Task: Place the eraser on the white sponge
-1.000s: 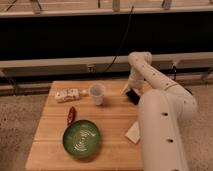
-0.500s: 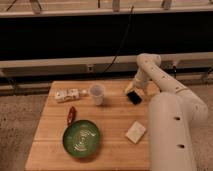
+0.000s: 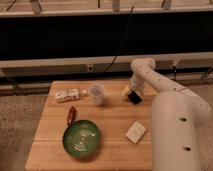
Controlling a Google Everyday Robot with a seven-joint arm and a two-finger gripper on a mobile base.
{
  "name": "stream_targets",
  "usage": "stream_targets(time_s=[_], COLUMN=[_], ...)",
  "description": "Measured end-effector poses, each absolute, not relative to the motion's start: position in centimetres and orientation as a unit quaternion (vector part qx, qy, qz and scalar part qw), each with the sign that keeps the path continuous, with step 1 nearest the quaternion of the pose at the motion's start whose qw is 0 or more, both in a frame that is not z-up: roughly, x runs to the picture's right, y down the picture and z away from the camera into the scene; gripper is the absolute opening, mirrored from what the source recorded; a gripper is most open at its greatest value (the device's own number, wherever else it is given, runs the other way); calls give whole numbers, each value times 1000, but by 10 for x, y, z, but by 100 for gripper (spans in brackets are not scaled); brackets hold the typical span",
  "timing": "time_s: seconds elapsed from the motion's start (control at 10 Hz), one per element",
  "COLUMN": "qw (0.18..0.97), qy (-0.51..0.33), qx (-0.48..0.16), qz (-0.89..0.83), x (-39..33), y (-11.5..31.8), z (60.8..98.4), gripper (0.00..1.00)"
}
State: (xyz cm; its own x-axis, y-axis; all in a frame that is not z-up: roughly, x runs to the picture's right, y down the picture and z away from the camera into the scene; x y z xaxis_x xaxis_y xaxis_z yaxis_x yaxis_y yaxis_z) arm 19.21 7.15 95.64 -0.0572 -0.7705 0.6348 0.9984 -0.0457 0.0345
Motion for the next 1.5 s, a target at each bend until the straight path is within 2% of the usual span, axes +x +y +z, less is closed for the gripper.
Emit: stream_targets(time_s=[0.1, 0.2, 0.9, 1.0, 1.5], qw=[637, 633, 633, 636, 652], qy=[-227, -224, -213, -210, -204], qx=[-241, -241, -244, -243, -251], qz=[-696, -701, -703, -702, -686], x=[190, 188, 183, 180, 172], y=[76, 78, 78, 77, 88], z=[960, 962, 940, 932, 872], gripper=[78, 71, 3, 0, 0])
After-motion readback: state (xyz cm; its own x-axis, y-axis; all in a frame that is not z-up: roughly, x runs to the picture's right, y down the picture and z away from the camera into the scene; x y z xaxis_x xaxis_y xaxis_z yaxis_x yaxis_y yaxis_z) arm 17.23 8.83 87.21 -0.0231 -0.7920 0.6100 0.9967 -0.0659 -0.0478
